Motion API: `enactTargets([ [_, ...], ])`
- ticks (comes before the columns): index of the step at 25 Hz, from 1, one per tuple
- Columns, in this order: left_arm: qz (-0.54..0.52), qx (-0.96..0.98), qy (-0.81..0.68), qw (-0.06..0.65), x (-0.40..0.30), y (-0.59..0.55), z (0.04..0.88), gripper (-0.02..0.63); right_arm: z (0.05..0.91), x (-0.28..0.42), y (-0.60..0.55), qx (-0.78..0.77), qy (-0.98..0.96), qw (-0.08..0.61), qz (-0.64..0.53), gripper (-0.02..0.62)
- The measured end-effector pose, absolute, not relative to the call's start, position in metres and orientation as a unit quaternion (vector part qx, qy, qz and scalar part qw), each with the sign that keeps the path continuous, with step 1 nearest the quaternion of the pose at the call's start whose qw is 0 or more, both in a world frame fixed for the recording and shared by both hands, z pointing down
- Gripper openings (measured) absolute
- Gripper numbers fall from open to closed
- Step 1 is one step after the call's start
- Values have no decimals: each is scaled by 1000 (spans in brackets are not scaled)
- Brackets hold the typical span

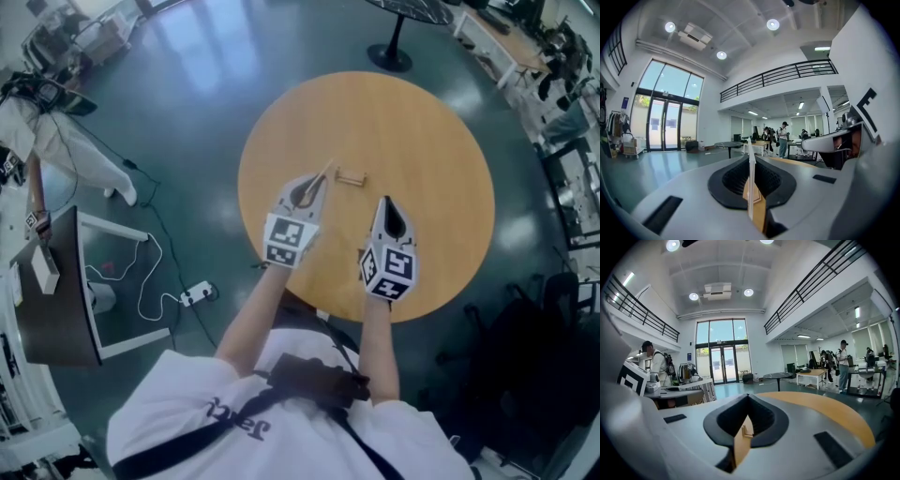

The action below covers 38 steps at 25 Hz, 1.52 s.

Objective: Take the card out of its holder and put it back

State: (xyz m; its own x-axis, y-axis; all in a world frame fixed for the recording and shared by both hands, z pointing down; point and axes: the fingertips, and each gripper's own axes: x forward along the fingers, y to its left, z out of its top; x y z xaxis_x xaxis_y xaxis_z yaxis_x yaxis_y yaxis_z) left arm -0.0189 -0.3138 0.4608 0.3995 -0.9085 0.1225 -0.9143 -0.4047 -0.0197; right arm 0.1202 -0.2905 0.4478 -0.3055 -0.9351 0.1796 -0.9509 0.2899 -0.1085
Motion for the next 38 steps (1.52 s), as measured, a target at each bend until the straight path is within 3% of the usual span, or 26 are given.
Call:
enactTargets([
  [22, 118, 875, -470, -2, -47, -382, 468, 28, 481, 112, -327, 599, -784, 49, 155, 6],
  [38, 169, 954, -237, -69, 37, -410, 488, 28, 513, 112, -340, 593, -779, 76, 189, 6],
])
